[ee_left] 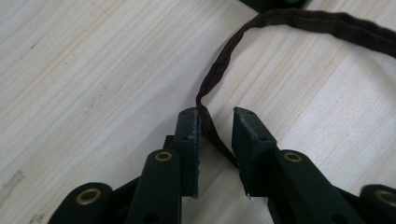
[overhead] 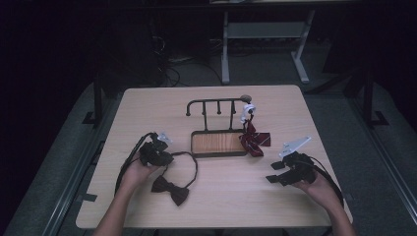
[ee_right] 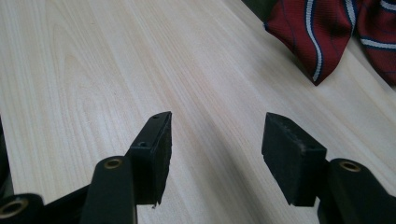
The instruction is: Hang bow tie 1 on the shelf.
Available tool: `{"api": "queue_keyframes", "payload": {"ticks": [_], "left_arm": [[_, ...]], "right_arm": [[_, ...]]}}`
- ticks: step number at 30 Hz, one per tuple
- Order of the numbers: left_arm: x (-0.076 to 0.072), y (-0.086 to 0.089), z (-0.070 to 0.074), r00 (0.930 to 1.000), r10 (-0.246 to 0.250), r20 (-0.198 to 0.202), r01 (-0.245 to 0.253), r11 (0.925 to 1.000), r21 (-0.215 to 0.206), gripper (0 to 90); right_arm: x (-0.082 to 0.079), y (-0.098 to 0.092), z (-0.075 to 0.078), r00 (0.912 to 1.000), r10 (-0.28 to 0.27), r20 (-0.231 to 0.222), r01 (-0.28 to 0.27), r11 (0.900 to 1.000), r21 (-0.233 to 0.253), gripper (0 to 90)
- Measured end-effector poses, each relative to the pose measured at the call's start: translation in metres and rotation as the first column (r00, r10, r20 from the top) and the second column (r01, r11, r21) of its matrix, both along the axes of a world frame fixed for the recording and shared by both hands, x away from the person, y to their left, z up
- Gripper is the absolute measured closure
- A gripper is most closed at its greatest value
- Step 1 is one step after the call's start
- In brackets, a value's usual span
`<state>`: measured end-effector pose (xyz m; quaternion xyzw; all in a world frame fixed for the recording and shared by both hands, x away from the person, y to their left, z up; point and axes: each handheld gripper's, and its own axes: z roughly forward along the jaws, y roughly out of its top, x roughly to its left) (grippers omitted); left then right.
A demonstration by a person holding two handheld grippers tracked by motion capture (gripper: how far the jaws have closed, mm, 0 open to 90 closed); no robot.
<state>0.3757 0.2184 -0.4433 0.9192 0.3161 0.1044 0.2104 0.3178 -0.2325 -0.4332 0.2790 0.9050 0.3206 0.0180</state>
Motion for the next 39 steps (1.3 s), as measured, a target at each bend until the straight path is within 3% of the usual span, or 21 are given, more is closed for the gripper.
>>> {"api": "queue_keyframes", "payload": {"ticks": [15, 26, 32, 39], "left_arm": [[-0.003, -0.001, 0.0, 0.9998, -0.019, -0.01, 0.019, 0.9997, 0.016, 88.9], [-0.013, 0.0, 0.01, 0.999, -0.044, 0.001, 0.044, 0.999, -0.003, 89.9], [-0.018, 0.003, 0.02, 0.999, -0.045, 0.006, 0.045, 0.998, -0.044, 89.9], [-0.025, 0.003, 0.028, 0.9975, -0.069, 0.015, 0.069, 0.9969, -0.038, 89.8]], "right_arm": [[0.0, 0.002, -0.002, 0.9999, 0.014, 0.006, -0.014, 1.0, -0.008, 42.1], [-0.001, 0.004, -0.002, 0.9998, 0.022, -0.002, -0.022, 1.0, -0.005, 42.0], [-0.001, 0.001, 0.0, 0.9998, 0.02, 0.003, -0.02, 1.0, 0.005, 42.0], [-0.001, -0.001, 0.002, 0.9999, 0.013, 0.005, -0.013, 1.0, 0.005, 42.0]]}}
